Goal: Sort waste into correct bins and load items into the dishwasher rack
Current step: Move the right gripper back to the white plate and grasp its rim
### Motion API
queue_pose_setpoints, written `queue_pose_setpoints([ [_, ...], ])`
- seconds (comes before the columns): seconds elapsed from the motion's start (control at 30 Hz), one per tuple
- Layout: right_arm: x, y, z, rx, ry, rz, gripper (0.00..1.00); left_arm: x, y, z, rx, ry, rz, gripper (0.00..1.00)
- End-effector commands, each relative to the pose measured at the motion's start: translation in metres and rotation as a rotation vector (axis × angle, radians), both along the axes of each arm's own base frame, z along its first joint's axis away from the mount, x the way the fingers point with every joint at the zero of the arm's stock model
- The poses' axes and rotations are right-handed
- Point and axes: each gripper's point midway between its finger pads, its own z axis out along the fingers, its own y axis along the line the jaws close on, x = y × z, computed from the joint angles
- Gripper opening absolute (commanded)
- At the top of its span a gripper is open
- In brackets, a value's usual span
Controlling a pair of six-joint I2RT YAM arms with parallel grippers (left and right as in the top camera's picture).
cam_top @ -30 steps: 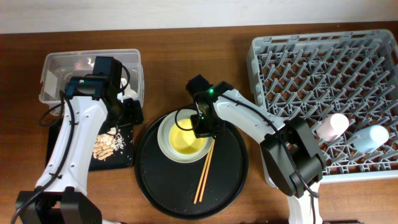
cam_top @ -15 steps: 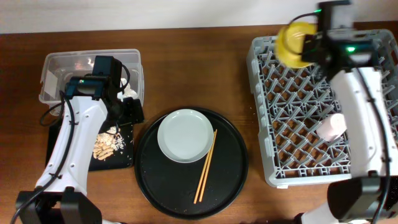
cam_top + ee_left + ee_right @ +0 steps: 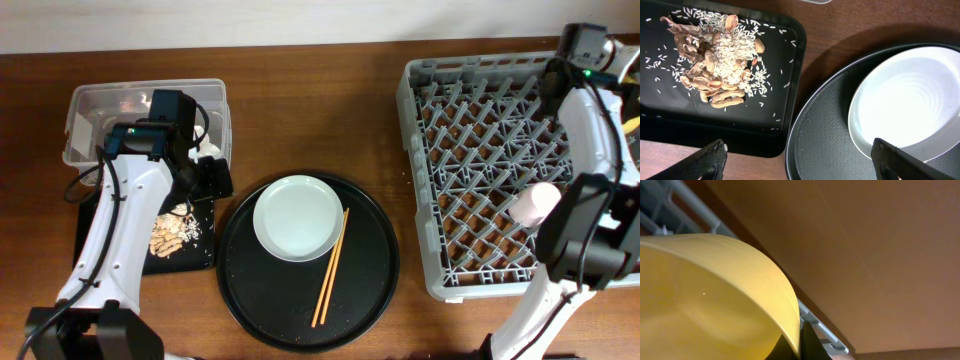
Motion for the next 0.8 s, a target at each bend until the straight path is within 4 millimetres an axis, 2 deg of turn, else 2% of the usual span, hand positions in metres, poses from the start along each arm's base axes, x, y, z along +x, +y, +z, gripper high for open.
queue_pose_setpoints([
  [0.0,-0.006,-0.008,-0.008,-0.091,0.049,-0.072,0.04,0.000,0.002,0.006,0.005,-0.021,0.011,0.92],
  [0.1,-0.003,-0.010,-0.025,-0.076,0.069,-0.068,0.04,0.000,0.002,0.006,0.004,-0.021,0.011,0.92],
  [0.17,0.008,-0.002,-0.037,-0.015,0.056,-0.016,0.04,0.000,0.002,0.006,0.004,-0.022,0.011,0.92],
  [0.23,0.016,0.009,-0.040,-0.003,0.060,0.016,0.04,0.000,0.001,0.006,0.000,-0.021,0.011,0.92],
  [0.3,0.026,0.032,-0.057,0.091,0.094,0.100,0.05,0.001,0.001,0.006,0.000,-0.026,0.009,0.92],
  [0.37,0.028,0.054,-0.077,0.204,0.146,0.169,0.05,0.002,0.000,0.006,0.000,-0.028,0.008,0.92],
  [0.43,0.022,0.059,-0.079,0.222,0.127,0.140,0.07,0.001,0.000,0.006,-0.002,-0.024,0.008,0.92],
  [0.47,0.018,0.061,-0.078,0.236,0.114,0.127,0.17,0.001,-0.002,0.006,-0.011,-0.023,0.006,0.92],
  [0.53,0.014,0.065,-0.067,0.263,0.087,0.130,0.28,0.001,-0.002,0.006,-0.014,-0.023,0.005,0.92],
  [0.6,0.016,0.079,-0.044,0.357,0.004,0.190,0.51,0.001,-0.002,0.006,-0.014,-0.023,0.005,0.92],
  [0.67,0.014,0.097,-0.016,0.448,-0.075,0.258,0.63,0.001,-0.002,0.006,-0.014,-0.024,0.005,0.92],
  [0.73,0.010,0.136,0.008,0.622,-0.149,0.380,0.72,0.001,-0.002,0.006,-0.014,-0.025,0.005,0.92],
  [0.77,0.008,0.174,0.017,0.787,-0.187,0.486,0.75,0.001,-0.002,0.006,-0.014,-0.024,0.005,0.93],
])
